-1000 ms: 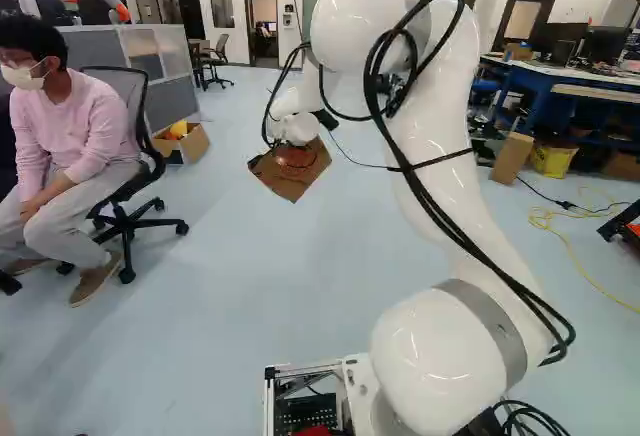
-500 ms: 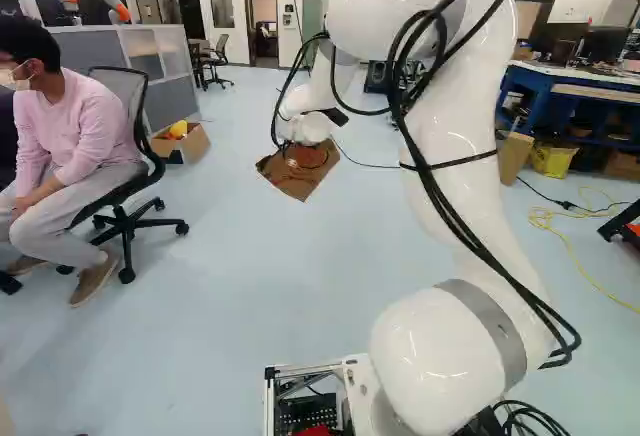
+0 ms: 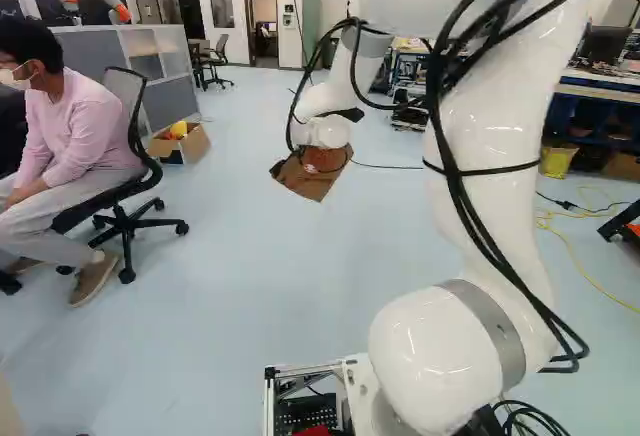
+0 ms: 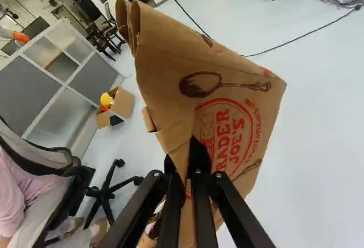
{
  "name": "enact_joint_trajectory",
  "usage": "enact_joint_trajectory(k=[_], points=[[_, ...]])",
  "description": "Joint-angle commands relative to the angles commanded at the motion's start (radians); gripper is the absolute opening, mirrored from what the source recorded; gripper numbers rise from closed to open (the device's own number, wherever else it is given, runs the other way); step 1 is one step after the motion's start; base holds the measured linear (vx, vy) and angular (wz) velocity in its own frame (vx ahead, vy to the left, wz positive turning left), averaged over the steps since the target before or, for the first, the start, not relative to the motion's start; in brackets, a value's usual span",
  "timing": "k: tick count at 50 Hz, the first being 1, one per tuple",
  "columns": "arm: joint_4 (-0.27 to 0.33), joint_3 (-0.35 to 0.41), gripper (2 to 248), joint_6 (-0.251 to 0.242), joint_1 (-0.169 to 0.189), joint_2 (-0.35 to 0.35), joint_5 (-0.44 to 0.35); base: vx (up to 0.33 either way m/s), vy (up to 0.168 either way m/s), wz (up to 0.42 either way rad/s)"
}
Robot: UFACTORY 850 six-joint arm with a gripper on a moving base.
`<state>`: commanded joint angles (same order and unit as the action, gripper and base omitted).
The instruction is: Pick up the grocery bag from the ground
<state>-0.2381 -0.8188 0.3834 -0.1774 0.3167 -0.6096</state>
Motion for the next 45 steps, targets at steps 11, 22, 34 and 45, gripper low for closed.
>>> enact_joint_trajectory(k=[11, 22, 34, 45], points=[[0.037, 0.115, 19, -0.060, 0.028, -0.094, -0.041, 0.000, 0.000, 0.000], [0.077, 0.236, 19, -0.124, 0.057, -0.192, -0.085, 0.000, 0.000, 0.000], [0.116, 0.356, 19, -0.187, 0.086, -0.290, -0.128, 0.000, 0.000, 0.000], [0.147, 0.452, 19, -0.237, 0.110, -0.368, -0.162, 0.000, 0.000, 0.000]])
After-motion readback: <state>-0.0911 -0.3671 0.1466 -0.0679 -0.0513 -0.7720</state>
